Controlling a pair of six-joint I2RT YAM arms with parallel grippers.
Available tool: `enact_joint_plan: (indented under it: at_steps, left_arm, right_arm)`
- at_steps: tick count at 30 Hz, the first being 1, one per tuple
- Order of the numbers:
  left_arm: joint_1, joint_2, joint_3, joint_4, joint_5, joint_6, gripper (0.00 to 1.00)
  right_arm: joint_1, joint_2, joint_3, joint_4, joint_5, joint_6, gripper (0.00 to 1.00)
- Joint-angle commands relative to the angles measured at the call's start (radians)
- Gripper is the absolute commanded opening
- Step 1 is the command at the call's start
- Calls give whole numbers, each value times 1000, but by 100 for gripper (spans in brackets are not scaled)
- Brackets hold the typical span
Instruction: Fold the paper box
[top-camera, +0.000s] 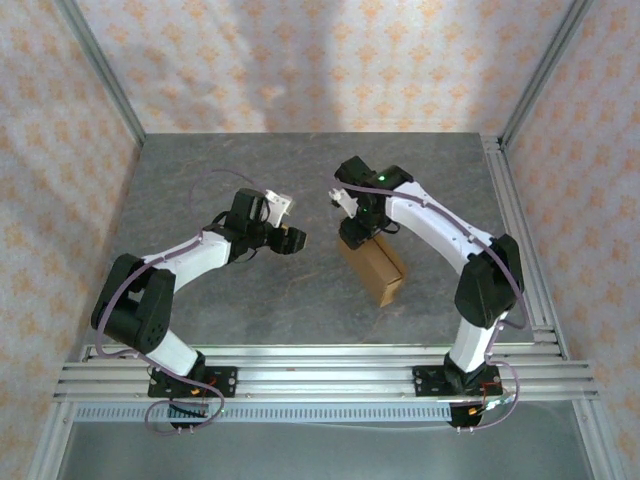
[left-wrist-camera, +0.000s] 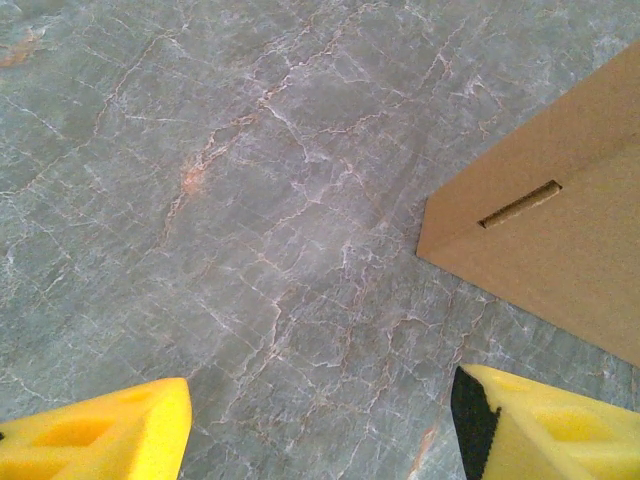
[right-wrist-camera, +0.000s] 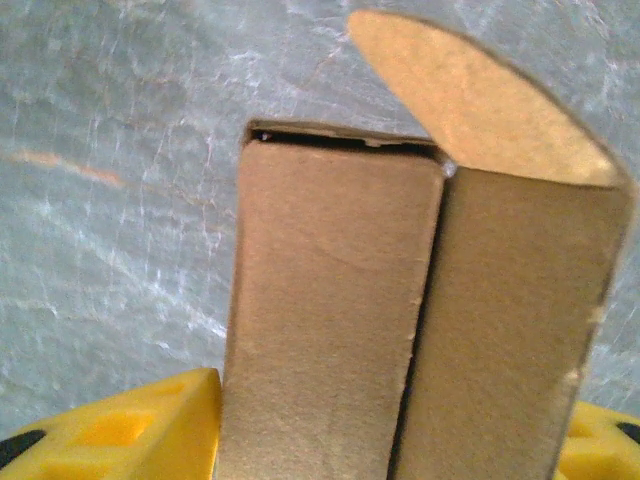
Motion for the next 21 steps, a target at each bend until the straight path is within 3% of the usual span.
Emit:
enact_joint_plan:
  at_steps: [1,6,16,21]
  left_arm:
    - [14,-27,-3,11,13,29,71]
    - [15,-23,15,-30,39,73,73]
    - [18,-43,9,-30,108,139,75]
    - [17,-47,-4,-16,219,172,76]
  right_arm:
    - [-5,43,54,-108,-76,-288,58]
    - [-22,94,120,-169,-62,-439,53]
    - [-32,141,197,-161,-218,-645,49]
    - [-29,200,273,-210,-272,-709,49]
